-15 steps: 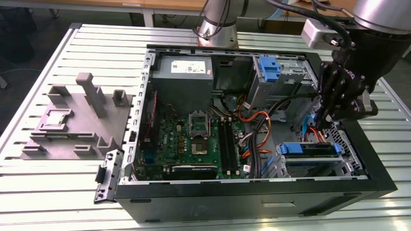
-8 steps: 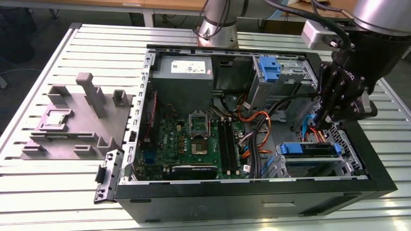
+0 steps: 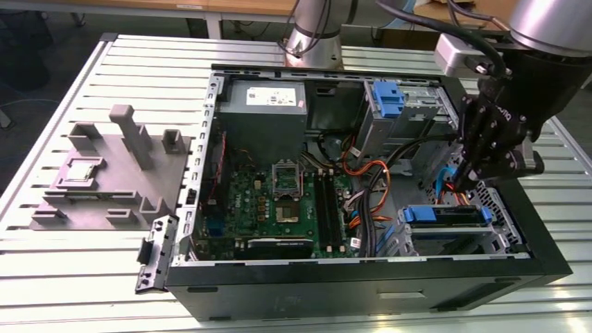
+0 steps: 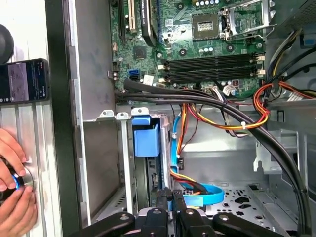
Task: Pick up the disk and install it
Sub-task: 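Insert the second disk wire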
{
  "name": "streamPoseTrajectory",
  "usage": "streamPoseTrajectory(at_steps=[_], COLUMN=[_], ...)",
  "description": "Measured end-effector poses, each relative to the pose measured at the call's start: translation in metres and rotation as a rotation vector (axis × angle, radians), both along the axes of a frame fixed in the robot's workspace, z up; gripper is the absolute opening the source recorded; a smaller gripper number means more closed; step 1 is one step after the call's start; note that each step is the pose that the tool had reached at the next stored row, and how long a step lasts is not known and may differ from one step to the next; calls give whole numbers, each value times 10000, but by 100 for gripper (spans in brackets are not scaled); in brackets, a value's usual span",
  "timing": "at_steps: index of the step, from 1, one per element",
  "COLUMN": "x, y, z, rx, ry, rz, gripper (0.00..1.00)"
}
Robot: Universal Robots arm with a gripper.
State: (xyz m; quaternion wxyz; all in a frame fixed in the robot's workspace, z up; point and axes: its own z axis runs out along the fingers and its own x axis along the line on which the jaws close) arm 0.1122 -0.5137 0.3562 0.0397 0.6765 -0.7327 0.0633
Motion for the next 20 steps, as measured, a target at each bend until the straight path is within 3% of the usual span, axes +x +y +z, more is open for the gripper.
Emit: streamPoseTrajectory(at_steps=[6, 8, 11, 14, 20], x=[-61, -70, -94, -121, -122], y=[-19, -31, -52, -65, -65], z=[-21, -32, -60, -82, -84], rx=[13, 95, 175, 182, 182], ry=[-299, -352, -386, -424, -435], rz=[33, 42, 64, 97, 105], gripper=[16, 16, 16, 16, 16])
